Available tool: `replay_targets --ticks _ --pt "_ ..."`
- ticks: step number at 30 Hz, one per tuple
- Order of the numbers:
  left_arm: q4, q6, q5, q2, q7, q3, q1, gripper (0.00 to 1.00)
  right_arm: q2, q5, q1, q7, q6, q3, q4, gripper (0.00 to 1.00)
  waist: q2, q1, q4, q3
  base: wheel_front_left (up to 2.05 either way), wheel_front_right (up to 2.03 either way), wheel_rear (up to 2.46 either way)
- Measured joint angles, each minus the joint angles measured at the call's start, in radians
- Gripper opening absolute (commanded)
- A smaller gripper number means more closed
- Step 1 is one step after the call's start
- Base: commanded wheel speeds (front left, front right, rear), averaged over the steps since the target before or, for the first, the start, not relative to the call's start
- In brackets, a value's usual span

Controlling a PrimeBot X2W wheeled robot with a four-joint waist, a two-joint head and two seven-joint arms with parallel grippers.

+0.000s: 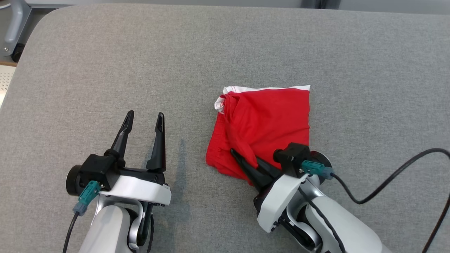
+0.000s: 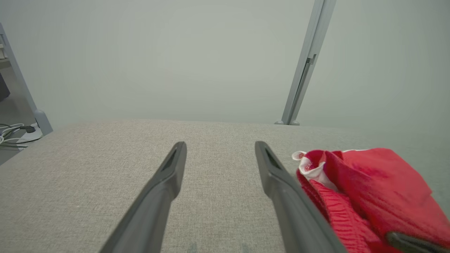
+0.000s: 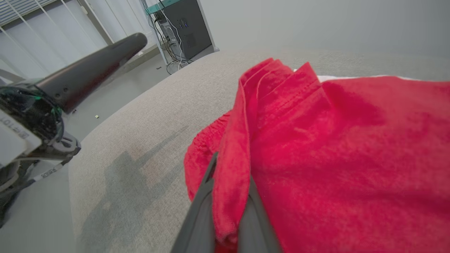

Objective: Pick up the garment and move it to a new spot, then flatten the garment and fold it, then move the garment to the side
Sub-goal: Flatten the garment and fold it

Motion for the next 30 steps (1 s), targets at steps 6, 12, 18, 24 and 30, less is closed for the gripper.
replay_targets --ticks 6,12,18,24,30 --pt "-0.001 0.003 -0.002 -0.001 0.0 -0.002 0.0 1.0 0.002 0.006 -0.019 -0.041 0.0 0.041 0.016 1.0 0.0 -0.0001 -0.007 0.003 0.0 0.0 0.0" --pt "0.003 0.007 -0.002 -0.002 0.0 -0.003 0.0 1.0 -0.011 -0.004 -0.033 -0.119 0.0 0.064 -0.036 1.0 0.0 0.0 -0.022 -0.01 0.0 0.0 0.0" --pt "0.009 0.012 0.001 -0.002 0.0 0.0 0.009 1.0 -0.05 -0.056 -0.017 -0.18 0.0 -0.04 -0.121 1.0 0.0 0.0 -0.04 -0.03 0.0 0.0 0.0" --pt "0.008 0.014 0.016 -0.001 0.0 0.011 0.021 1.0 -0.079 -0.12 0.074 -0.198 0.0 -0.276 -0.179 1.0 0.0 -0.0001 -0.057 -0.049 0.0 0.0 0.0" --pt "-0.011 0.021 0.027 0.01 0.0 0.031 0.032 1.0 -0.083 -0.167 0.188 -0.202 0.0 -0.502 -0.227 1.0 0.0 0.0 -0.072 -0.067 0.0 0.0 0.0"
